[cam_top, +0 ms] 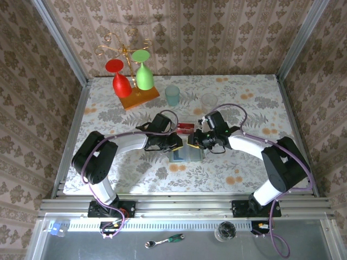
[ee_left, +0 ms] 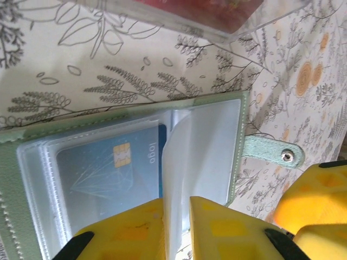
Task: Take the credit cards out of the card holder
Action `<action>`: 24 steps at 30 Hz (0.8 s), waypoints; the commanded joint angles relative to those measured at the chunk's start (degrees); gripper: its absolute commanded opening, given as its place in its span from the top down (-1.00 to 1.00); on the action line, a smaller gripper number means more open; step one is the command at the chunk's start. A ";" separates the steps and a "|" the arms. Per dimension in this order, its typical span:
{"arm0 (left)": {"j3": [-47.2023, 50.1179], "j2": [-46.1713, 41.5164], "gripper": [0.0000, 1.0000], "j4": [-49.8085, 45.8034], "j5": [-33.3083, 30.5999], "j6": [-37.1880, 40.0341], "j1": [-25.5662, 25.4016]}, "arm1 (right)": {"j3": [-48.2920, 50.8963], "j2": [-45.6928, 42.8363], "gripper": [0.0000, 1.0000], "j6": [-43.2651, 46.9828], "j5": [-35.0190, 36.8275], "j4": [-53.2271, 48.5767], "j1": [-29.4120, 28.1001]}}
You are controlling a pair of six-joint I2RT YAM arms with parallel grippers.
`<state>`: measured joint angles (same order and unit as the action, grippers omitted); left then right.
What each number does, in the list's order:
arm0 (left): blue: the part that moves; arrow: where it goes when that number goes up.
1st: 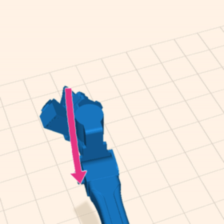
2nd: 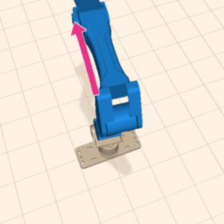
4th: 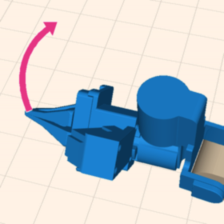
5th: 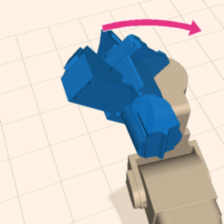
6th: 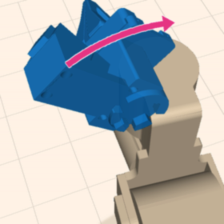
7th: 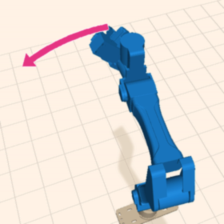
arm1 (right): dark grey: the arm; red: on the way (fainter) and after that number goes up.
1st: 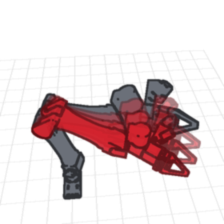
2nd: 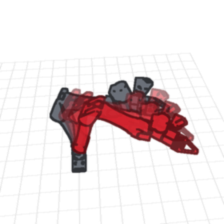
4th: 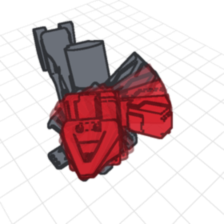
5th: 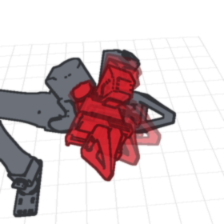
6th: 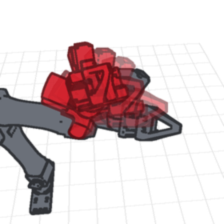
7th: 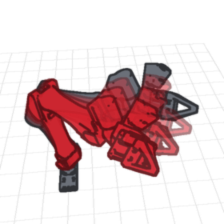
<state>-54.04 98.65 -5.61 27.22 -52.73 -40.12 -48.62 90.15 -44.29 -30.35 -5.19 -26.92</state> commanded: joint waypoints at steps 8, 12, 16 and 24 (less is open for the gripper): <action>-4.63 4.23 0.50 1.69 2.53 -1.00 -1.93 | 1.42 -5.49 0.48 2.19 2.49 -5.90 3.71; -6.72 6.39 0.38 2.64 3.21 -1.41 -3.15 | 1.77 -7.57 0.48 2.81 3.08 -7.44 4.99; -9.60 9.03 0.31 2.48 4.13 -1.41 -3.90 | 2.38 -9.82 0.46 3.58 3.45 -9.10 6.49; -12.07 11.78 0.20 2.44 4.81 -1.30 -4.53 | 3.44 -13.58 0.42 4.30 3.36 -10.80 8.83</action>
<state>-64.51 109.21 -3.27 30.74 -54.00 -44.29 -45.98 78.28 -41.08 -27.73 -13.74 -18.52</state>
